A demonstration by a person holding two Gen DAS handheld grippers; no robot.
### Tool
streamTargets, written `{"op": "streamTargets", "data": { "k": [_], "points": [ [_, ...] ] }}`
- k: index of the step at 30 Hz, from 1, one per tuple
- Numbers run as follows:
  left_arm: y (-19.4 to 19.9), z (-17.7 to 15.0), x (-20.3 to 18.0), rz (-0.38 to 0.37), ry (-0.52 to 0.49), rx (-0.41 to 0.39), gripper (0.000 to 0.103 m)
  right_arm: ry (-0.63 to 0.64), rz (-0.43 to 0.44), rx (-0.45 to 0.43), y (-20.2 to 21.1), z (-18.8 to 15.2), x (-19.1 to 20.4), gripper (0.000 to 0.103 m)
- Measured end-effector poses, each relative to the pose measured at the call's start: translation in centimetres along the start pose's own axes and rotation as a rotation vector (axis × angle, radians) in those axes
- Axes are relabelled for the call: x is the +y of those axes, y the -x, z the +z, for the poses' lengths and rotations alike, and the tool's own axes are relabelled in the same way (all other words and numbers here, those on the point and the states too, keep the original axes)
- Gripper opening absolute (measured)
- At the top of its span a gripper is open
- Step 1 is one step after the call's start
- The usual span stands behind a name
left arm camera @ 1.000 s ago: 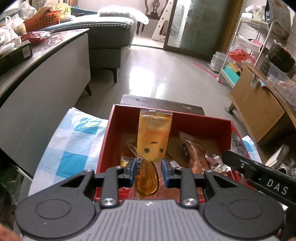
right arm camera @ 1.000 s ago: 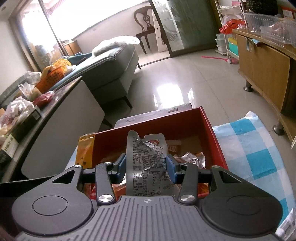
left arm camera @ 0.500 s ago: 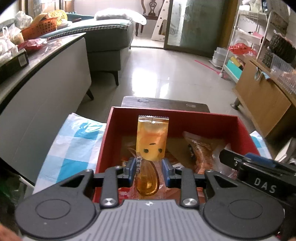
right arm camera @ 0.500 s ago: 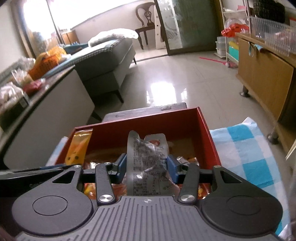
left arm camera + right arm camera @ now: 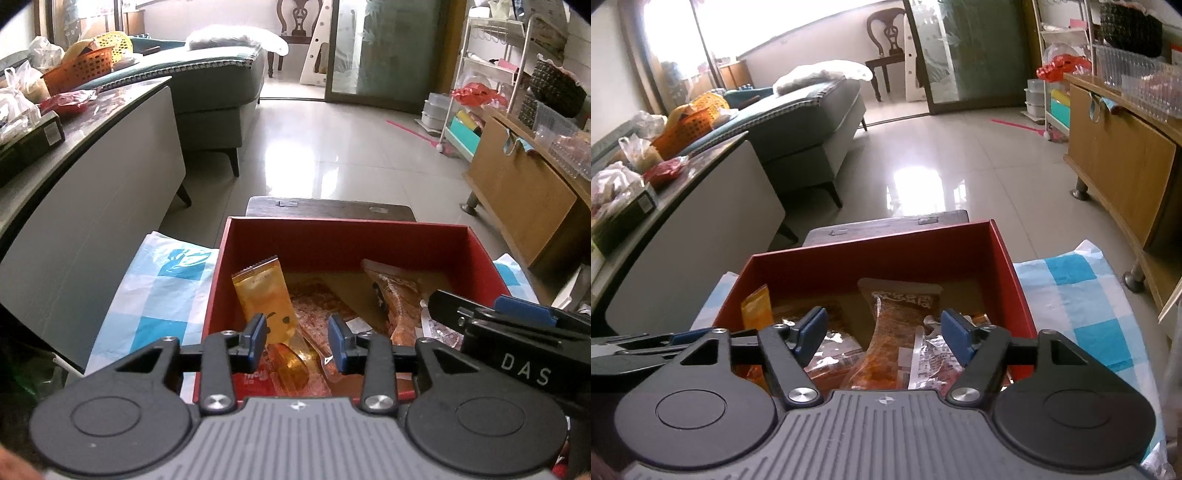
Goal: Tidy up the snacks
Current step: 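Carry both snacks over the red box and open both tools inside, then withdraw both tools from the red box toward the table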
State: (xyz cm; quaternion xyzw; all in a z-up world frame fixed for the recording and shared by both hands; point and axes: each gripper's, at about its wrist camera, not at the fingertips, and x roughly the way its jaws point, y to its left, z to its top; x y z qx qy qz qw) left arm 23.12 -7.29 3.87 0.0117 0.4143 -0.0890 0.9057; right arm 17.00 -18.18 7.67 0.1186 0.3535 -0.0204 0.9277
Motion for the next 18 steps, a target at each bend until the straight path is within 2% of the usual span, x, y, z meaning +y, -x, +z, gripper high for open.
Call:
{"op": "streamTargets", "data": {
  "k": [10, 18],
  "points": [
    [2.2, -0.8, 0.4, -0.001, -0.003, -0.012, 0.033, -0.005, -0.004, -0.015, 1.9, -0.2, 0.7, 0.080],
    [4.0, -2.6, 1.4, -0.003, -0.010, -0.001, 0.040, -0.014, -0.003, -0.009, 3.6, -1.5, 0.9, 0.083]
  ]
}}
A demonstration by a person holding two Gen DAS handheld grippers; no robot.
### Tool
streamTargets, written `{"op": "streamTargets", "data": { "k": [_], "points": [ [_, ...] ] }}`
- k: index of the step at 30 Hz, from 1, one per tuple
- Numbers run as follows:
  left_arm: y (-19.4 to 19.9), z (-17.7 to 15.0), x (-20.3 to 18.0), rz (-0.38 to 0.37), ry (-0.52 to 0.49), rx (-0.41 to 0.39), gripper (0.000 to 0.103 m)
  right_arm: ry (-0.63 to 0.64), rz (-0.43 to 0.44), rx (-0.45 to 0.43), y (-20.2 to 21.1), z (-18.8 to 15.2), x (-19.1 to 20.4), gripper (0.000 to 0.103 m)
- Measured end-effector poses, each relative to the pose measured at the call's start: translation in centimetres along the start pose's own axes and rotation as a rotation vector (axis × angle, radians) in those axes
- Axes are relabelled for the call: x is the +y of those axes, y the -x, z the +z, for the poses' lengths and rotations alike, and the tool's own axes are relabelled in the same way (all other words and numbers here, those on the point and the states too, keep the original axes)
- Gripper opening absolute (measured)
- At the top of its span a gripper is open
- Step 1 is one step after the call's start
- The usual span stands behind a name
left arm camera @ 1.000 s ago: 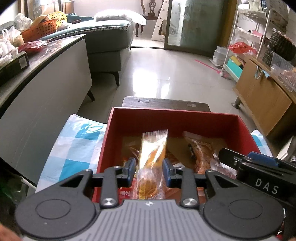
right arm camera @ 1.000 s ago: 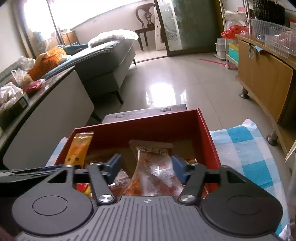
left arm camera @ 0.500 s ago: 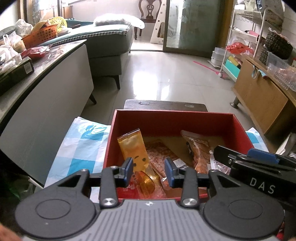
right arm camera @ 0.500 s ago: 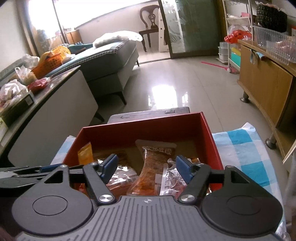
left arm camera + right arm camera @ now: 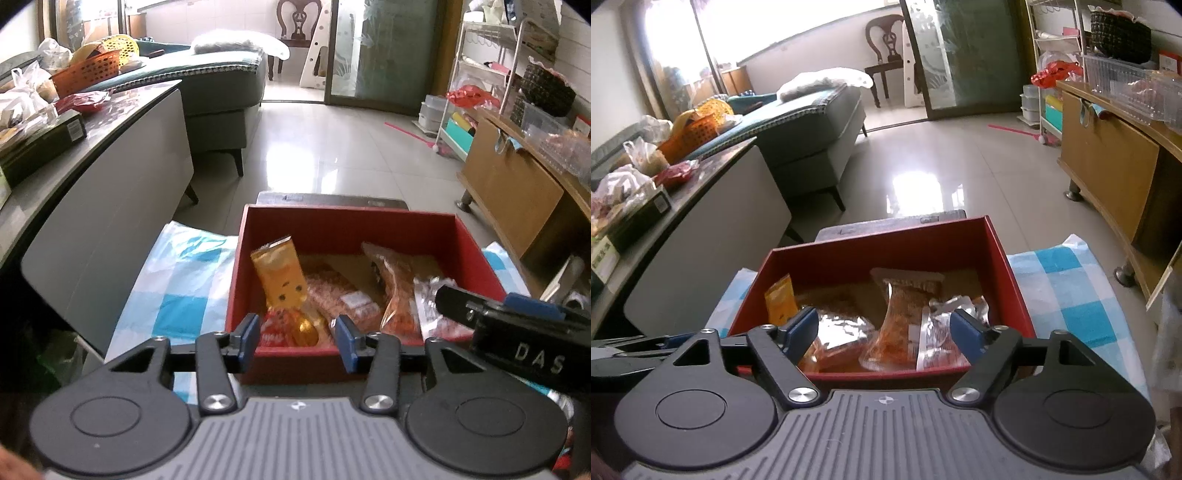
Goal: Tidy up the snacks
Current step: 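Withdraw both tools from the red box toward the table, then grasp the sausage pack with left while right grasps the Kaprons wafer bar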
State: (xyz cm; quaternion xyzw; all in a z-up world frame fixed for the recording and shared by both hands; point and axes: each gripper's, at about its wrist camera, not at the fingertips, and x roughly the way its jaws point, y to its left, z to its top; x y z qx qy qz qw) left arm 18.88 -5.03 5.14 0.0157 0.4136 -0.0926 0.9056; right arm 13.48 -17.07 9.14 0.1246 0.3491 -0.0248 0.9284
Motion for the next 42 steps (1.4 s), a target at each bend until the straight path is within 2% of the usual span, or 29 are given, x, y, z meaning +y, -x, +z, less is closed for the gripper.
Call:
{"op": "streamTargets", "data": {
  "k": [5, 14, 18, 23, 29, 33, 35, 36, 42],
  "points": [
    [0.3, -1.4, 1.3, 0.003, -0.001, 0.038, 0.040, 0.009, 0.001, 0.018, 0.7, -1.1, 0.5, 0.083],
    [-0.1, -4.5, 4.3, -0.022, 0.045, 0.175, 0.040, 0.020, 0.004, 0.081, 1.9, -3.4, 1.3, 0.085],
    [-1.0, -5.4, 4.1, -0.016, 0.026, 0.215, 0.040, 0.022, 0.024, 0.089, 2.8, -4.0, 1.7, 0.087],
    [-1.9, -5.9, 3.1, -0.078, 0.021, 0.270, 0.042, 0.042, 0.036, 0.104, 3.8, -4.9, 1.6, 0.087],
    [-3.2, -6.2, 1.8, -0.036, -0.031, 0.274, 0.052, -0.004, 0.031, 0.112, 4.0, -5.0, -0.2, 0.087],
    [-4.1, -6.7, 1.4, 0.002, -0.075, 0.303, 0.052, -0.013, 0.025, 0.119, 4.0, -5.1, -1.0, 0.087],
    [-4.1, -7.0, 1.1, 0.024, -0.121, 0.290, 0.052, -0.021, 0.027, 0.120, 4.0, -5.1, -1.4, 0.087],
    [-4.0, -7.1, 1.2, 0.019, -0.117, 0.288, 0.049, -0.024, 0.028, 0.120, 4.1, -5.1, -1.6, 0.087],
    [-2.9, -7.5, 1.9, 0.021, -0.053, 0.308, 0.047, -0.026, 0.021, 0.122, 4.8, -5.4, -2.2, 0.086]
  ]
}}
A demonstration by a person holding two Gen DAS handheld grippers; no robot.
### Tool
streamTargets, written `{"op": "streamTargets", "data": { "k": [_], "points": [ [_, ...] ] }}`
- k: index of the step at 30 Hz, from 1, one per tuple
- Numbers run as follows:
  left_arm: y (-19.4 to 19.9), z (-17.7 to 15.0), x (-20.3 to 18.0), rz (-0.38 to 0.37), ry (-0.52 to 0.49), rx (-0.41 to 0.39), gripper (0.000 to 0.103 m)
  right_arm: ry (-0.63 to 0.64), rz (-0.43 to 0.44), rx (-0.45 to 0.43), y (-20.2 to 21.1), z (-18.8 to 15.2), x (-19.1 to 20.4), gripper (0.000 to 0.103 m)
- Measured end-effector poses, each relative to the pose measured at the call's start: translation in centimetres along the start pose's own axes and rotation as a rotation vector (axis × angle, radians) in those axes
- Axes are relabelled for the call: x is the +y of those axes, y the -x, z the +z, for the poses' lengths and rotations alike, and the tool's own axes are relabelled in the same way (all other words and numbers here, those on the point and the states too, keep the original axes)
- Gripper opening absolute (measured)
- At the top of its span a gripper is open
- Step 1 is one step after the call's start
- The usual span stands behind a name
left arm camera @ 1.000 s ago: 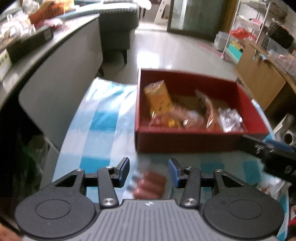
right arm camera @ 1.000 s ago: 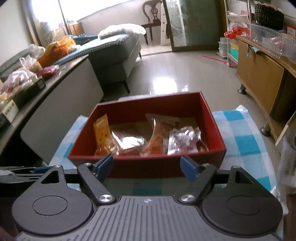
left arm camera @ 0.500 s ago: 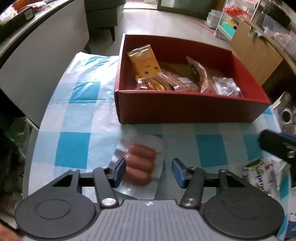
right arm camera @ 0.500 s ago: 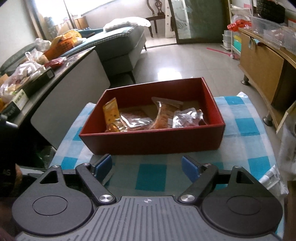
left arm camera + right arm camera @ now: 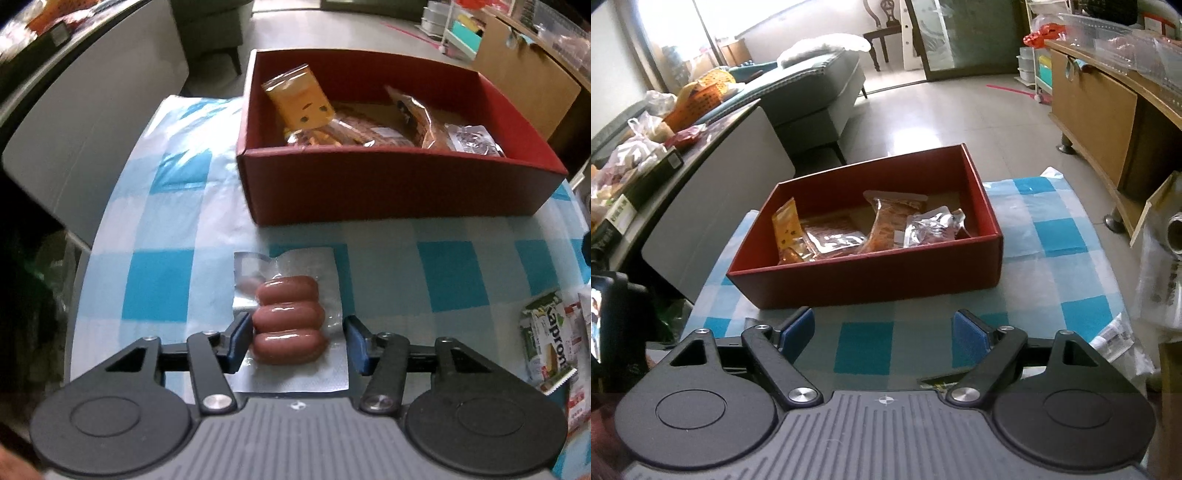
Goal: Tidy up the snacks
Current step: 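Grasp the sausage pack with left while right grasps the Kaprons wafer bar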
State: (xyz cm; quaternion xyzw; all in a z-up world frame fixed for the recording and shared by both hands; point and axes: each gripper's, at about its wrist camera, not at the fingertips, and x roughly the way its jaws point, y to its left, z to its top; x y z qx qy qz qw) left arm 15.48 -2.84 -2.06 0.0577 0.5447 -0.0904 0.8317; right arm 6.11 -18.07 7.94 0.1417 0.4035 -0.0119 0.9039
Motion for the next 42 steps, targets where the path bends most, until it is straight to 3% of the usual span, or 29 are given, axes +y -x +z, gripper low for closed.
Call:
{"op": "streamTargets", "data": {
  "k": [8, 15, 16, 17, 18, 21, 23, 32, 35, 39, 42],
  "points": [
    [2.2, -3.1, -0.4, -0.066, 0.027, 0.021, 0.047, -0.011, -0.059, 0.041, 2.3, -3.1, -2.4, 0.086],
    [5.1, -6.5, -1.9, -0.134, 0.019, 0.018, 0.047, -0.146, -0.106, 0.115, 2.7, -5.5, -6.5, 0.086],
    [5.6, -6.6, -2.1, -0.145, 0.002, 0.003, 0.044, -0.164, -0.099, 0.110, 2.7, -5.3, -6.7, 0.086],
    [6.1, -7.0, -2.3, -0.160, -0.017, -0.014, 0.032, -0.172, -0.073, 0.097, 2.7, -5.0, -6.6, 0.086],
    [6.2, -7.3, -2.3, -0.173, -0.029, -0.024, 0.031, -0.173, -0.047, 0.088, 2.6, -4.8, -6.4, 0.086],
    [5.0, -7.7, -2.4, -0.183, -0.040, 0.017, 0.030, -0.146, 0.000, 0.099, 1.0, -4.0, -5.1, 0.086],
    [4.6, -7.5, -2.4, -0.183, -0.064, 0.000, 0.030, -0.122, -0.002, 0.138, -1.0, -3.7, -4.4, 0.086],
    [4.7, -7.0, 0.4, -0.241, 0.035, 0.029, 0.033, 0.015, -0.093, 0.224, -5.6, -4.1, -2.2, 0.092],
    [4.7, -7.0, 0.7, -0.232, 0.040, 0.031, 0.036, -0.006, -0.036, 0.260, -5.5, -4.7, -1.7, 0.090],
    [4.3, -7.2, 1.3, -0.211, 0.068, 0.047, 0.036, 0.057, -0.007, 0.284, -4.5, -5.8, -0.2, 0.070],
    [4.1, -7.3, 1.6, -0.199, 0.093, 0.044, 0.037, 0.047, -0.016, 0.280, -4.3, -6.1, -0.2, 0.068]
  ]
}}
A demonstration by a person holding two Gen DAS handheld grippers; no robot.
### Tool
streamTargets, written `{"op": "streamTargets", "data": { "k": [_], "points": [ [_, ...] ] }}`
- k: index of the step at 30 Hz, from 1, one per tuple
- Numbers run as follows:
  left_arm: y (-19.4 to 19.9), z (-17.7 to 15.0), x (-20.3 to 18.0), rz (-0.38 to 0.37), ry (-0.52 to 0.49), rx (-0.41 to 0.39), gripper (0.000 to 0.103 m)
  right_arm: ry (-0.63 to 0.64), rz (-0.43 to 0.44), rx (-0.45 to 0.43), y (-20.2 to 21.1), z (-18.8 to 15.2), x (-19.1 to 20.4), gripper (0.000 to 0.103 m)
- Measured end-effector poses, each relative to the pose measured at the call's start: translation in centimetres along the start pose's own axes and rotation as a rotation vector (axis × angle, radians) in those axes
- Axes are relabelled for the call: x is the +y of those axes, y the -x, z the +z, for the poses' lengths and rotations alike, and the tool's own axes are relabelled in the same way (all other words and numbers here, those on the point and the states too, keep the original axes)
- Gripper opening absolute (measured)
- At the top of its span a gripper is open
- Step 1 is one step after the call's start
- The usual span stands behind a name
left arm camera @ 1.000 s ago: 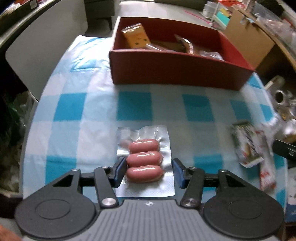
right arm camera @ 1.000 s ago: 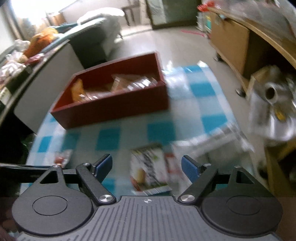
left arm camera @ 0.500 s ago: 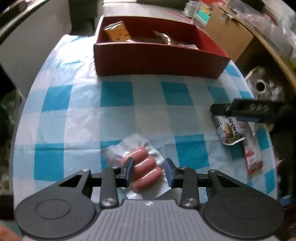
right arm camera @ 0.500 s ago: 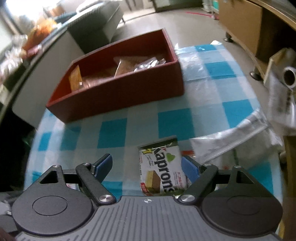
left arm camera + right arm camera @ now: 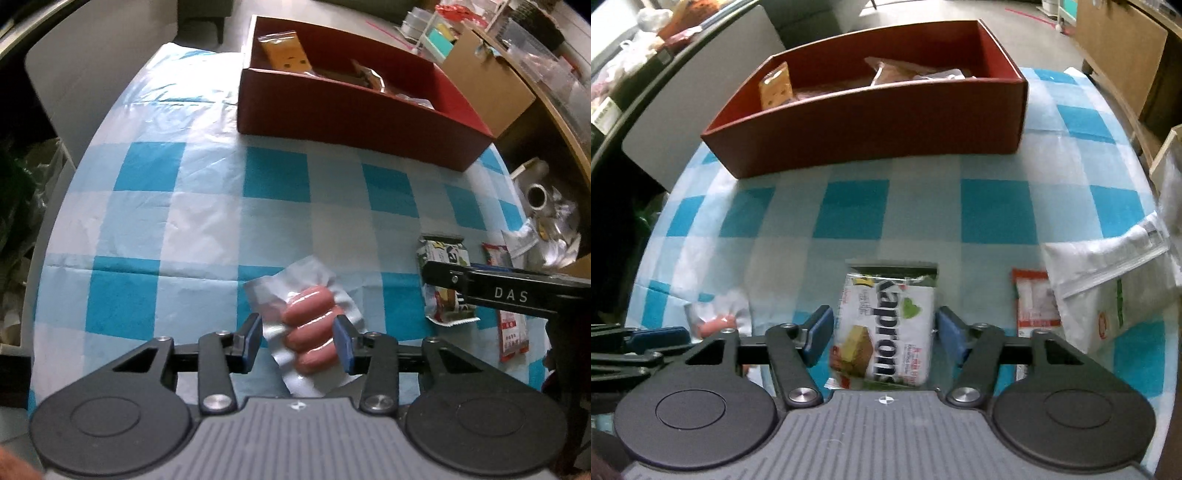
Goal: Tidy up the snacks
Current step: 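Grasp the sausage pack with left while right grasps the Kaprons wafer bar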
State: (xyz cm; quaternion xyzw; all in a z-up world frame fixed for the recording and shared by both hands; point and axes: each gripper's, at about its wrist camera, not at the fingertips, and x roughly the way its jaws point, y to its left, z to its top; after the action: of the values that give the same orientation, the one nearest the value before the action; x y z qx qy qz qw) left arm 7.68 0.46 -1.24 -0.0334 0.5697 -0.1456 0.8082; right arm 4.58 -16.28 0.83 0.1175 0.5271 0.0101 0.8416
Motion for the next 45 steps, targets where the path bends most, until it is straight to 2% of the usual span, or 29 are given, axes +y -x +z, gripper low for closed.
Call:
{"op": "streamTargets", "data": {
  "k": [1, 6, 11, 15, 18, 21, 23, 25, 26, 27, 30, 32, 35, 40, 42, 45],
  "points": [
    [-0.2, 0.0, 0.0, 0.010, 0.009, -0.004, 0.038, 0.001, -0.010, -0.006, 0.0, 0.0, 0.2, 0.069],
    [-1.1, 0.0, -0.4, 0.037, 0.060, -0.018, 0.052, 0.114, -0.078, 0.000, -1.3, -0.2, 2.9, 0.092],
    [-1.5, 0.3, -0.1, 0.058, 0.141, -0.045, 0.057, 0.161, -0.156, 0.006, -2.6, -0.3, 3.9, 0.103],
    [-1.6, -0.3, -0.9, 0.101, 0.151, -0.081, 0.060, 0.164, -0.144, -0.019, -2.6, -0.2, 3.2, 0.103],
    [-1.6, -0.1, -1.1, 0.105, 0.163, -0.073, 0.061, 0.166, -0.136, -0.043, -2.6, -0.2, 2.7, 0.103],
    [-1.4, 0.1, -0.6, 0.084, 0.181, -0.057, 0.061, 0.192, -0.131, -0.020, -2.6, -0.1, 2.8, 0.103],
    [-1.3, 0.0, -0.2, 0.092, 0.187, -0.052, 0.061, 0.220, -0.135, -0.014, -2.4, -0.2, 3.0, 0.100],
    [-0.9, -0.4, 0.3, 0.093, 0.227, -0.068, 0.061, 0.229, -0.125, -0.016, -1.9, -0.3, 3.2, 0.087],
    [-0.8, -0.5, 0.4, 0.089, 0.258, -0.073, 0.061, 0.236, -0.126, -0.026, -1.4, -0.3, 3.2, 0.070],
    [-0.7, -0.7, 0.5, 0.081, 0.284, -0.078, 0.061, 0.229, -0.117, -0.029, -1.0, -0.3, 3.0, 0.068],
    [-0.9, -0.8, -0.4, 0.073, 0.311, -0.085, 0.062, 0.197, -0.092, -0.015, -0.5, -0.5, 2.1, 0.068],
    [-1.3, -0.6, -1.2, 0.105, 0.310, -0.091, 0.065, 0.208, -0.084, -0.010, -0.2, -1.0, 1.8, 0.068],
    [-2.0, -0.4, -2.3, 0.145, 0.331, -0.102, 0.069, 0.167, -0.059, -0.059, 1.3, -0.5, 1.0, 0.068],
    [-3.2, -0.9, -5.3, 0.303, 0.199, -0.133, 0.069, 0.033, 0.019, -0.162, 3.9, 0.8, -1.1, 0.068],
    [-3.2, -1.5, -5.9, 0.316, 0.159, -0.151, 0.067, 0.037, 0.026, -0.172, 4.2, 0.8, -1.3, 0.068],
    [-2.8, -1.9, -6.1, 0.312, 0.121, -0.129, 0.066, 0.038, 0.036, -0.171, 4.4, 0.6, -1.8, 0.068]
  ]
}}
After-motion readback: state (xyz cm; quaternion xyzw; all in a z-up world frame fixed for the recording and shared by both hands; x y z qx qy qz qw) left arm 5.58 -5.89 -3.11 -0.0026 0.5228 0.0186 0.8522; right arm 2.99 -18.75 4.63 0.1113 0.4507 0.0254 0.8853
